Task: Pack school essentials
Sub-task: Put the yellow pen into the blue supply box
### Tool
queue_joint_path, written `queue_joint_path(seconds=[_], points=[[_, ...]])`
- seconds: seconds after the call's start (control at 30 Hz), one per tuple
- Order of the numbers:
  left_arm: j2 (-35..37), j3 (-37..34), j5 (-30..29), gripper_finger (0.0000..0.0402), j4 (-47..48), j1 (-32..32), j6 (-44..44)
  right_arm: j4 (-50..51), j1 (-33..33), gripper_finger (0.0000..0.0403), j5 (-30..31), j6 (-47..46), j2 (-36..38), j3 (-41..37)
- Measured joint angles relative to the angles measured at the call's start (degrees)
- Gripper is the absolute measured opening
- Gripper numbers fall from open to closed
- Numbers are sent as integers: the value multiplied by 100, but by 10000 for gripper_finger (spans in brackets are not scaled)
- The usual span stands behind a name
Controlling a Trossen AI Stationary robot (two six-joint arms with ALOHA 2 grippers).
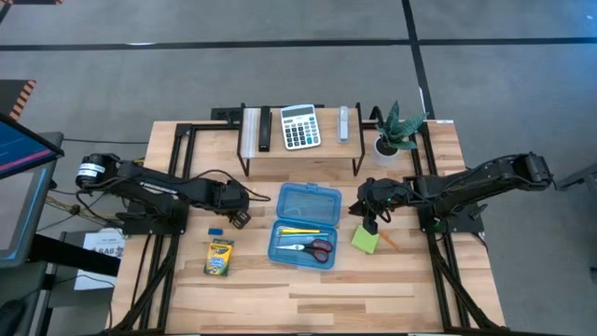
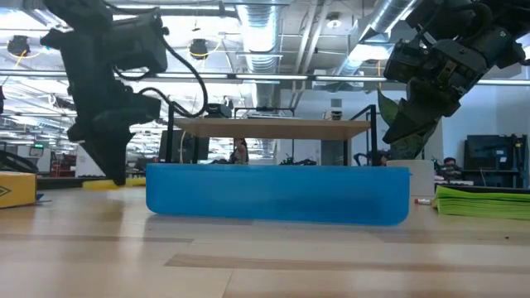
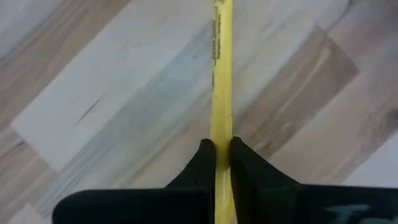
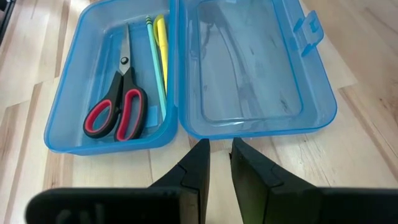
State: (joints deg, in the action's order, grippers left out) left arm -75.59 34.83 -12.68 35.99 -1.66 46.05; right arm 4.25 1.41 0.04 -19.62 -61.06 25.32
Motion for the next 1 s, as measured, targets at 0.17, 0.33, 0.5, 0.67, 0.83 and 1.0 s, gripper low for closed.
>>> queue_joint_path(seconds=[0.17, 0.33, 0.5, 0.67, 0.83, 1.0], points=[[11, 306, -216, 5, 118, -344, 2, 0, 1, 88, -1, 1, 0, 0], [17, 653, -404, 3, 121, -623, -38, -1, 0, 88, 0, 2, 0, 0], [16, 726, -415, 1, -267, -773, 105, -2, 0, 88, -1, 2, 0, 0], [-178, 728, -417, 0, -331, -932, 410, -2, 2, 88, -1, 4, 0, 0], [-668, 728, -335, 39, -440, -1024, 606, -17, 0, 88, -1, 5, 0, -2], [-1145, 728, -272, 118, -514, -1017, 710, -26, 0, 88, -1, 9, 0, -2]])
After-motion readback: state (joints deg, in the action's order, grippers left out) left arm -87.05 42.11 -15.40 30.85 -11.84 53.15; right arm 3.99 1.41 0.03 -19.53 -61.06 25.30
